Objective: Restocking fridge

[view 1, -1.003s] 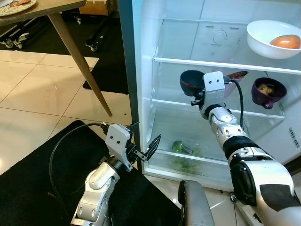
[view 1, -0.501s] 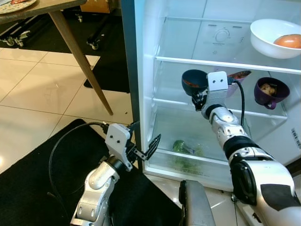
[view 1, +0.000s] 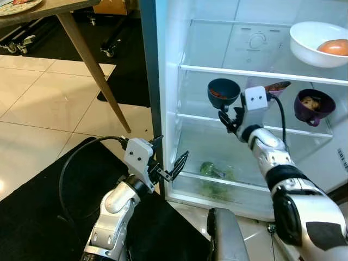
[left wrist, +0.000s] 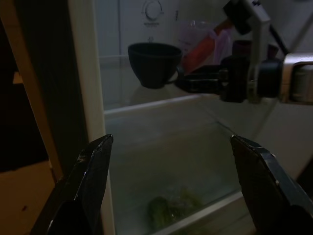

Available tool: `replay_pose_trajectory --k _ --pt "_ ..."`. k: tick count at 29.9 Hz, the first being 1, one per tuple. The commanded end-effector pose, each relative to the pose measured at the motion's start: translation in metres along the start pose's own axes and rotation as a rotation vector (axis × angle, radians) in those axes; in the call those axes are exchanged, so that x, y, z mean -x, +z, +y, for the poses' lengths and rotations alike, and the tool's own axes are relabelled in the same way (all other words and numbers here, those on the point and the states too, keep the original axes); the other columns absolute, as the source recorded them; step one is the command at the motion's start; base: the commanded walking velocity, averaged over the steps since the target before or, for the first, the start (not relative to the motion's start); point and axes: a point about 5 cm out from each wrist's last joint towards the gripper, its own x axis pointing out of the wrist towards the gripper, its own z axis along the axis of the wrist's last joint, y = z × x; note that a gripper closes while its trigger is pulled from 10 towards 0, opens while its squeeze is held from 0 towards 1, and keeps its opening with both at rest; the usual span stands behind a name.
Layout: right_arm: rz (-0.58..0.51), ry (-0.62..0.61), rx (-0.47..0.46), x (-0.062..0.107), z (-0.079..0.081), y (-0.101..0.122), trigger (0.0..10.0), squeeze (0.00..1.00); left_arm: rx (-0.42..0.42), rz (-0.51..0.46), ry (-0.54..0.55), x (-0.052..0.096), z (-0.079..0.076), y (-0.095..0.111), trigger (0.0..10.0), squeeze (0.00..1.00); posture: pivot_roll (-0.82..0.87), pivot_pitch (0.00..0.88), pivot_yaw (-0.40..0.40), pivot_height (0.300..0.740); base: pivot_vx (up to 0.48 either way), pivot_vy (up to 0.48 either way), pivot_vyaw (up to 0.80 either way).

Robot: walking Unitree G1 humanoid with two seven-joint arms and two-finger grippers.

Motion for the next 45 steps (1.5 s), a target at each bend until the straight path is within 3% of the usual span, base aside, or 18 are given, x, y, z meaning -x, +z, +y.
replay_pose_trajectory --k 1,4,10,13,14,17,19,25,26,32,34,35,38,41,43,44,45 --pt "0.002 0.014 0.006 0.005 -0.003 -0.005 10.0 0.00 -0.011 0.011 -0.009 0.003 0.003 -0.002 10.0 0.00 -0.03 0.228 0.043 0.540 0.000 0.000 0.00" --pt "-0.005 0.039 0.023 0.019 -0.013 -0.015 10.0 0.00 -0.014 0.008 -0.019 0.000 0.004 -0.002 10.0 0.00 -0.03 0.209 0.043 0.540 0.000 0.000 0.00" --pt "-0.024 0.060 0.032 0.028 -0.018 -0.020 10.0 0.00 -0.013 0.006 -0.023 -0.002 0.005 -0.003 10.0 0.00 -0.04 0.205 0.044 0.540 0.000 0.000 0.00" --pt "-0.020 0.158 0.017 0.054 -0.021 -0.042 10.0 0.00 -0.003 0.020 -0.055 -0.005 0.005 -0.008 10.0 0.00 -0.06 0.175 0.045 0.540 0.000 0.000 0.00" --pt "-0.004 0.193 0.017 0.062 -0.019 -0.050 10.0 0.00 -0.001 0.025 -0.061 -0.006 0.005 -0.010 10.0 0.00 -0.06 0.163 0.046 0.540 0.000 0.000 0.00" --pt "-0.004 0.193 0.017 0.062 -0.019 -0.050 10.0 0.00 -0.001 0.025 -0.061 -0.006 0.005 -0.010 10.0 0.00 -0.06 0.163 0.046 0.540 0.000 0.000 0.00" --pt "0.044 0.286 -0.008 0.078 -0.010 -0.071 10.0 0.00 0.013 0.050 -0.058 -0.005 0.008 -0.019 10.0 0.00 -0.08 0.128 0.044 0.540 0.000 0.000 0.00" --pt "0.152 0.365 -0.054 0.098 0.003 -0.106 10.0 0.00 0.047 0.115 -0.025 0.005 0.012 -0.041 10.0 0.00 -0.09 0.091 0.030 0.540 0.000 0.000 0.00" --pt "0.178 0.370 -0.079 0.104 0.007 -0.116 10.0 0.00 0.069 0.147 0.002 0.013 0.013 -0.052 10.0 0.00 -0.09 0.078 0.023 0.540 0.000 0.000 0.00" --pt "0.230 0.392 -0.083 0.107 0.018 -0.128 10.0 0.00 0.118 0.215 0.064 0.029 0.016 -0.072 10.0 0.00 -0.09 0.056 0.013 0.540 0.000 0.000 0.00" --pt "0.271 0.411 -0.094 0.107 0.029 -0.138 10.0 0.00 0.171 0.286 0.134 0.046 0.018 -0.091 10.0 0.00 -0.08 0.045 0.007 0.540 0.000 0.000 0.00" --pt "0.271 0.411 -0.094 0.107 0.029 -0.138 10.0 0.00 0.171 0.286 0.134 0.046 0.018 -0.091 10.0 0.00 -0.08 0.045 0.007 0.540 0.000 0.000 0.00" --pt "0.364 0.377 -0.113 0.110 0.039 -0.157 10.0 0.00 0.247 0.397 0.245 0.075 0.019 -0.118 10.0 0.00 -0.07 0.029 -0.003 0.540 0.000 0.000 0.00" --pt "0.397 0.364 -0.121 0.113 0.041 -0.164 10.0 0.00 0.275 0.439 0.287 0.087 0.018 -0.127 10.0 0.00 -0.06 0.025 -0.006 0.540 0.000 0.000 0.00" --pt "0.451 0.322 -0.178 0.120 0.044 -0.178 10.0 0.00 0.314 0.567 0.368 0.120 0.014 -0.147 10.0 0.00 -0.05 0.015 -0.011 0.549 0.000 0.000 0.00" --pt "0.451 0.322 -0.178 0.120 0.044 -0.178 10.0 0.00 0.314 0.567 0.368 0.120 0.014 -0.147 10.0 0.00 -0.05 0.015 -0.011 0.549 0.000 0.000 0.00" --pt "0.468 0.311 -0.196 0.123 0.046 -0.182 10.0 0.00 0.324 0.615 0.398 0.132 0.013 -0.153 10.0 0.00 -0.05 0.009 -0.014 0.554 0.000 0.000 0.00"
